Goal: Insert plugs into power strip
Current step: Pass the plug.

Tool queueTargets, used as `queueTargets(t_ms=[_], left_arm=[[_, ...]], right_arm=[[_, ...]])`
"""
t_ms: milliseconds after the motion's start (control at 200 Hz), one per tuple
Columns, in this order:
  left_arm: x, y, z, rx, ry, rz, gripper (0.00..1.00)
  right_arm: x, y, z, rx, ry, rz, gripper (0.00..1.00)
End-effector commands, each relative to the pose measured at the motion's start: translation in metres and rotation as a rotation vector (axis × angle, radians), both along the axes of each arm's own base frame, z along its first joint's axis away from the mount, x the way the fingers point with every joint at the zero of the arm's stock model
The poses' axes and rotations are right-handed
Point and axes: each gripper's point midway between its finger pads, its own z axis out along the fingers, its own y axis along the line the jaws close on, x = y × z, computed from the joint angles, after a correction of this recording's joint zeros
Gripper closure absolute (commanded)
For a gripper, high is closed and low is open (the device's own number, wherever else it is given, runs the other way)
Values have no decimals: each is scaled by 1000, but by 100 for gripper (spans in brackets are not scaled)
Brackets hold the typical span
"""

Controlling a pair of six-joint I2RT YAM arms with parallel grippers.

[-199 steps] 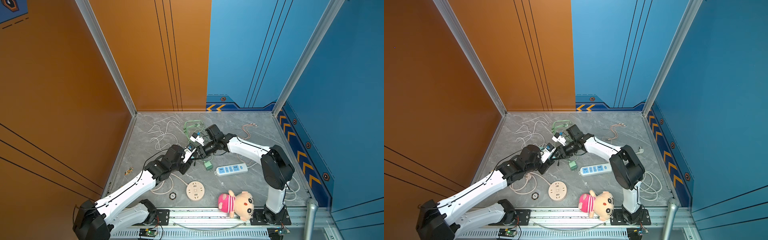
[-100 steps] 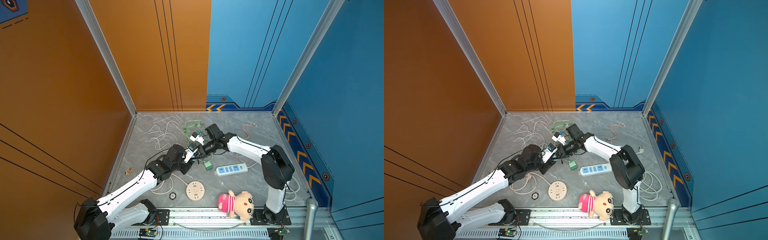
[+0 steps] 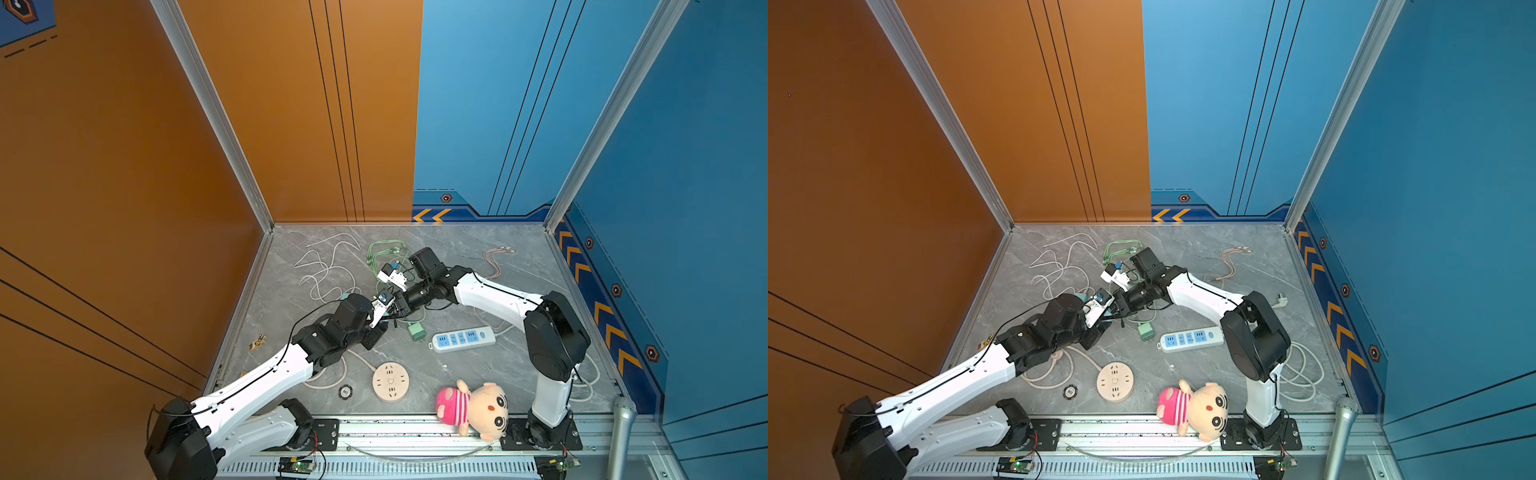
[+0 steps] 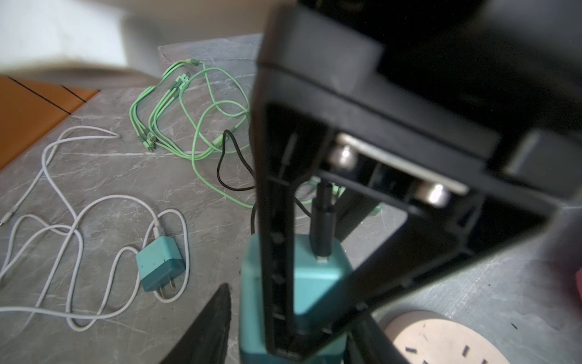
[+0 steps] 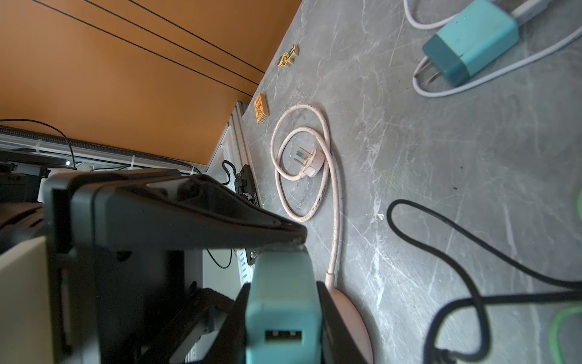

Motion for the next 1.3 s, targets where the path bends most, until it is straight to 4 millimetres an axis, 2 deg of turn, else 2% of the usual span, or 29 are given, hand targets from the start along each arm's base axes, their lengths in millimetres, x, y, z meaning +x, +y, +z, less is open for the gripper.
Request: queueTargets(t_ms=[0, 155, 165, 180, 290, 415, 641, 771, 856, 866, 886, 1296], left_arm=[[22, 21, 30, -24, -149, 155, 40], [17, 31, 37, -30, -172, 177, 38], [17, 31, 37, -31, -173, 177, 38], [16, 32, 37, -29, -173, 177, 38], [12, 37, 37, -16, -176, 175, 37], [9, 40, 37, 2, -190, 167, 37], [7, 33, 35, 16, -187, 106, 39], [6, 27, 34, 18, -188, 68, 40], [6, 24, 35, 14, -191, 51, 40], [6, 24, 35, 13, -191, 48, 40], [6, 23, 35, 12, -190, 45, 40], [4, 16, 29, 27, -196, -15, 43]], right_arm=[[-15, -8, 6, -21, -10, 23, 100], [-10, -9, 10, -17, 0, 8, 100], [-1, -14, 11, -15, 0, -15, 100], [2, -16, 12, -12, 1, -23, 100], [2, -16, 17, 1, 15, -20, 100], [-9, -18, 23, 24, 39, 23, 100], [-36, -27, 26, 9, 25, 104, 100], [-41, -30, 29, 15, 21, 122, 98], [-42, -30, 30, 22, 26, 127, 96], [-51, -25, 29, 21, 27, 150, 96], [-54, -23, 29, 22, 29, 158, 96], [-73, -19, 39, 61, 52, 222, 96]])
